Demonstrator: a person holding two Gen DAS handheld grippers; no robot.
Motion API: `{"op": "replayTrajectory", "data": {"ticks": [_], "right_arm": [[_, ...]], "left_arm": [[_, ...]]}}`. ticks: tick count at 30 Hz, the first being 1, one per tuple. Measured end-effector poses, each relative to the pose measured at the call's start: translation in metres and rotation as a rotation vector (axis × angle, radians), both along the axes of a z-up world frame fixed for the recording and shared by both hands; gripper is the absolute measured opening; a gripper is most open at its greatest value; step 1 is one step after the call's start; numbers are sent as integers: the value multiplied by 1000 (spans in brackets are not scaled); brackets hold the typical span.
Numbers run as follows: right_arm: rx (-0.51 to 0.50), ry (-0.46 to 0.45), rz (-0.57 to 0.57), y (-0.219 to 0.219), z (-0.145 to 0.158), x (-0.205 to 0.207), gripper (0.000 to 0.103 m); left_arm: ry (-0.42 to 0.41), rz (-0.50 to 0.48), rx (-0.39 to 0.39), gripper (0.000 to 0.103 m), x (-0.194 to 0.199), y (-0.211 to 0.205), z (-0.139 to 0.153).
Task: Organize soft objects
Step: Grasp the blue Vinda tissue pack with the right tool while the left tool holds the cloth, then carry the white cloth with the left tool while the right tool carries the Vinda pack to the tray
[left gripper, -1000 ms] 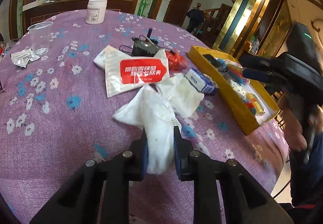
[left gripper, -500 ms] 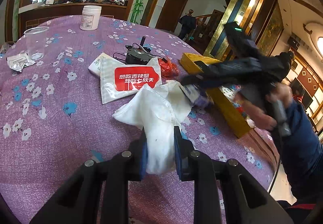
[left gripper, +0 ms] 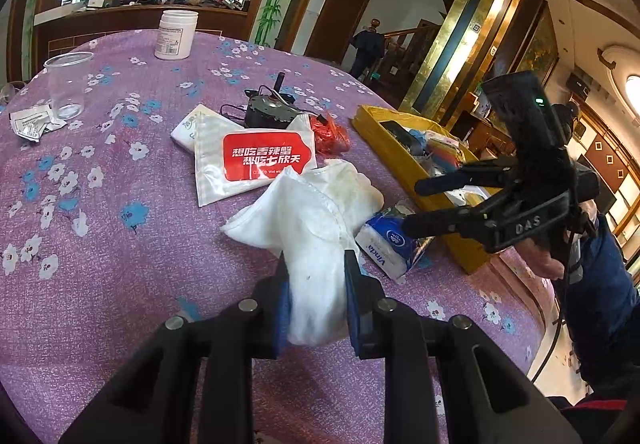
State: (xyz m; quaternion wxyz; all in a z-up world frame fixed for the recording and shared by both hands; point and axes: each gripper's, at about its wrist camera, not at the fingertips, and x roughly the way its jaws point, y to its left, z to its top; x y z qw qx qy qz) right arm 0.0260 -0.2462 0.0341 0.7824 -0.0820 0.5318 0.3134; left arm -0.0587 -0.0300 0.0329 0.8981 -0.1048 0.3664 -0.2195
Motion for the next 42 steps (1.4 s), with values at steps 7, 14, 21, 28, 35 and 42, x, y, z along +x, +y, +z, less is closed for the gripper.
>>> {"op": "replayTrajectory", "data": {"ticks": [7,14,21,28,35,42], "right_arm": [[1,38,-141,9,-7,-12,89],[-95,-64,-202,21,-20,-31,78],[46,-102,-290,0,-11,-46,77],[103,-101,-291,-11,-8,-60,77],[146,-103,-315,-29,-2,-69,77],[194,-116,-329,-41,8,-75,77]], "left_arm": [[-4,-4,0,21,-1,0,1],[-8,-4,0,21,-1,0,1],[-25,-7,6,21,-4,-2,3],[-21,11,19,21,-4,-2,3],[-7,26,63,21,-4,-9,2],[-9,20,77,21,-6,-18,7]]}}
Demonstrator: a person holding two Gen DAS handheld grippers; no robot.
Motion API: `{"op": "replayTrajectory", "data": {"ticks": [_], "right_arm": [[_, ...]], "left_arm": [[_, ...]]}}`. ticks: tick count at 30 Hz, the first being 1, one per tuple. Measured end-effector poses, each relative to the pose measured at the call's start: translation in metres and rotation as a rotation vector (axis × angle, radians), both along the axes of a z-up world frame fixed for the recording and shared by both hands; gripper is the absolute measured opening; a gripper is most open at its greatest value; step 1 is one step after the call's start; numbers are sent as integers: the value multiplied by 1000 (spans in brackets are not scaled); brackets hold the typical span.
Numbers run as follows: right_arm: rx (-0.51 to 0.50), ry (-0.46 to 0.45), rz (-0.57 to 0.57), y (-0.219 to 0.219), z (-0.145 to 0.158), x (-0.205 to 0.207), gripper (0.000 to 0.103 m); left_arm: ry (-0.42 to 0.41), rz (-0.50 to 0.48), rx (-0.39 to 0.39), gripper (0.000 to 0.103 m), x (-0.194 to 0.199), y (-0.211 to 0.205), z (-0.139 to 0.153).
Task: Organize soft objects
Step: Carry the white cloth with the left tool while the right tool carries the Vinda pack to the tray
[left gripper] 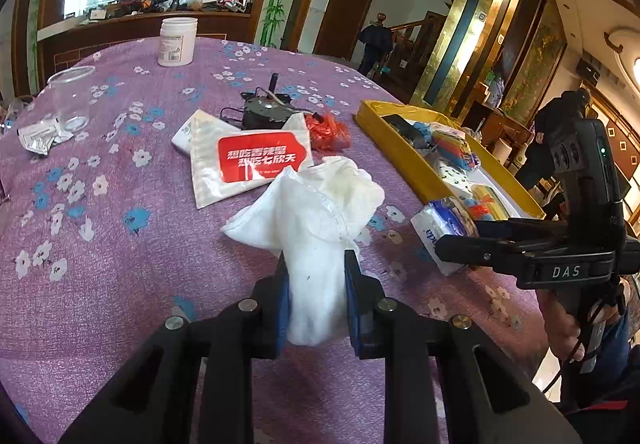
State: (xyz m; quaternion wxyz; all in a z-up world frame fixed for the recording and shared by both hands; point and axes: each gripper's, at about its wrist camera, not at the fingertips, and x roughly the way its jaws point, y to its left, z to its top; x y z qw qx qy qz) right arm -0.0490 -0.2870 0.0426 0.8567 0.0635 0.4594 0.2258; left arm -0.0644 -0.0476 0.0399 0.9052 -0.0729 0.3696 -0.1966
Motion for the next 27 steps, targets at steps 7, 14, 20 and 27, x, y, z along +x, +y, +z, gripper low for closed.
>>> {"op": "replayTrajectory", "data": {"ticks": [7,14,20,27], "right_arm": [[39,-37,-15,-13,14,-7,77],[74,-55,-62,-34,21,-9,77],[97,-69,-105,-55,26,-10,77],[124,-82,-165,-82,29,-10,77]], "left_arm": [[-17,-33,15,21,-1,-16,11],[-34,-78,25,21,1,-38,22],[-56,-133,35,21,2,-64,33],[-64,-202,35,21,3,-95,42]]}}
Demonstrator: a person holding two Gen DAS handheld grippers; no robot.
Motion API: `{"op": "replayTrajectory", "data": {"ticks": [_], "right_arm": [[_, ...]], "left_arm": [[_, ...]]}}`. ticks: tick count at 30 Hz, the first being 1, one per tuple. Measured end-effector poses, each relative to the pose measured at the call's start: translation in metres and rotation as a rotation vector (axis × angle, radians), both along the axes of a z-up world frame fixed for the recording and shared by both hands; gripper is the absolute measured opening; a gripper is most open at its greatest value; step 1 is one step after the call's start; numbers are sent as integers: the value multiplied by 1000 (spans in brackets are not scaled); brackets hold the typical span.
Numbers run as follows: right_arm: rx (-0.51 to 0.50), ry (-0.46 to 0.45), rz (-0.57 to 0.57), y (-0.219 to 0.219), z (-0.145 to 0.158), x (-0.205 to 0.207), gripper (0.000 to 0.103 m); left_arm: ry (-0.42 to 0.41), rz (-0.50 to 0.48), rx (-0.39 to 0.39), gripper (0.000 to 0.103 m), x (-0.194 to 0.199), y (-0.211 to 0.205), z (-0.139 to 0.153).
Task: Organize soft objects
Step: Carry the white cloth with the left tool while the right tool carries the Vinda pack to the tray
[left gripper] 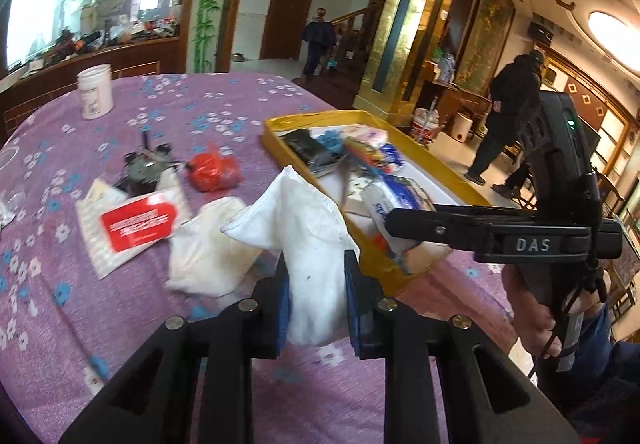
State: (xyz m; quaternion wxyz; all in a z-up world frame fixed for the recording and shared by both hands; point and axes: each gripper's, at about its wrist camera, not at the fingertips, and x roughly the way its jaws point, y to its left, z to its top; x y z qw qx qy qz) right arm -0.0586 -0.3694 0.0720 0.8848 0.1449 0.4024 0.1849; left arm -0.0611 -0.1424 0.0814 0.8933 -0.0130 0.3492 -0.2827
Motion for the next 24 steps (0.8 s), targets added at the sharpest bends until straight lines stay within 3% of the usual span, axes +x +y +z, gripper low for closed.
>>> {"op": "replayTrajectory", "data": {"ticks": [24], "right_arm": [[47,-5,-276,-110,-2,9,77]], "left_arm": [[45,-217,2,21,33,-126,-2]]}}
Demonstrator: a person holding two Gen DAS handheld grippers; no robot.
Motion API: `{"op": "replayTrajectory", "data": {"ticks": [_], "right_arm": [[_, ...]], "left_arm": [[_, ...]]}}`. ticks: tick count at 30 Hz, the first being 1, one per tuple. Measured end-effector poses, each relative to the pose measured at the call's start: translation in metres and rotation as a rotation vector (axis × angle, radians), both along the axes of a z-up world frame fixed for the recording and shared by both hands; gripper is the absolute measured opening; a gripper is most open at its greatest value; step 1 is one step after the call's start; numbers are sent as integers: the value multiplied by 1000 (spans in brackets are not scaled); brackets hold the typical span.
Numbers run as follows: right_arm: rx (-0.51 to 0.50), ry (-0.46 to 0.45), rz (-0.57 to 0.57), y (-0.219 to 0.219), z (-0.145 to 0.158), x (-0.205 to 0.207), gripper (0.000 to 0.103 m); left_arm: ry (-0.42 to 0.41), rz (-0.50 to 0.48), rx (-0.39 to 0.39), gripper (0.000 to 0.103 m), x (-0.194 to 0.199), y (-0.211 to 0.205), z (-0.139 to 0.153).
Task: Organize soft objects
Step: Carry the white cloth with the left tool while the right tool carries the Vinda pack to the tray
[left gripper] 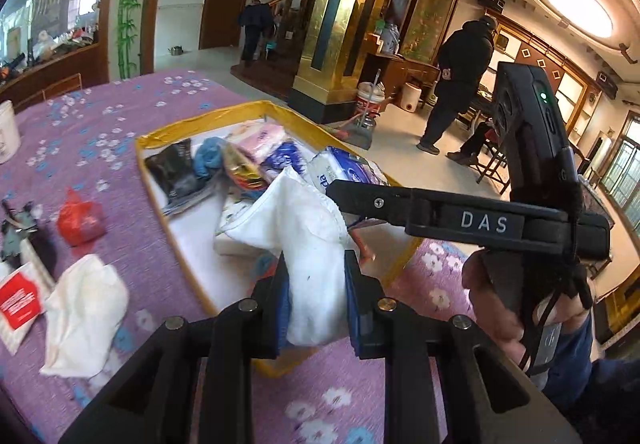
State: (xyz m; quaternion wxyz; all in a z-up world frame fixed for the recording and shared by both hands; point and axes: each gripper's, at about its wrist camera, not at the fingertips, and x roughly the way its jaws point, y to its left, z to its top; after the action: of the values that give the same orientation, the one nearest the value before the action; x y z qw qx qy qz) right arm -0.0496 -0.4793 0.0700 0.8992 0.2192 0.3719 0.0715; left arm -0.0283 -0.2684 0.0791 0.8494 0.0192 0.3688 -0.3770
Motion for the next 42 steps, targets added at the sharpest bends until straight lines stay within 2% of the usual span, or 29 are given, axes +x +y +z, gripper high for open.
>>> {"op": "replayTrajectory", "data": {"ticks": [7,14,23,36,39,42], "right_arm": [[-15,28,-70,-18,-5,12,77],[-23,61,-102,-26,-8,44,77],[-70,136,-96,-10,-21,92,77],[-51,159,-77,-8,-37,104,78],[-53,156,-81,-8,-37,103,79],[-59,142,-82,-6,-35,102,79]], "left_arm": [[64,-4,-15,21,26,-30,-18],[131,0,-11,21,39,-35,-42],[145,5,3,21,43,-35,-50],[144,13,24,23,43,-38,-55],[143,14,24,26,41,-39,-54],[135,19,19,37,39,-37,-52]]}}
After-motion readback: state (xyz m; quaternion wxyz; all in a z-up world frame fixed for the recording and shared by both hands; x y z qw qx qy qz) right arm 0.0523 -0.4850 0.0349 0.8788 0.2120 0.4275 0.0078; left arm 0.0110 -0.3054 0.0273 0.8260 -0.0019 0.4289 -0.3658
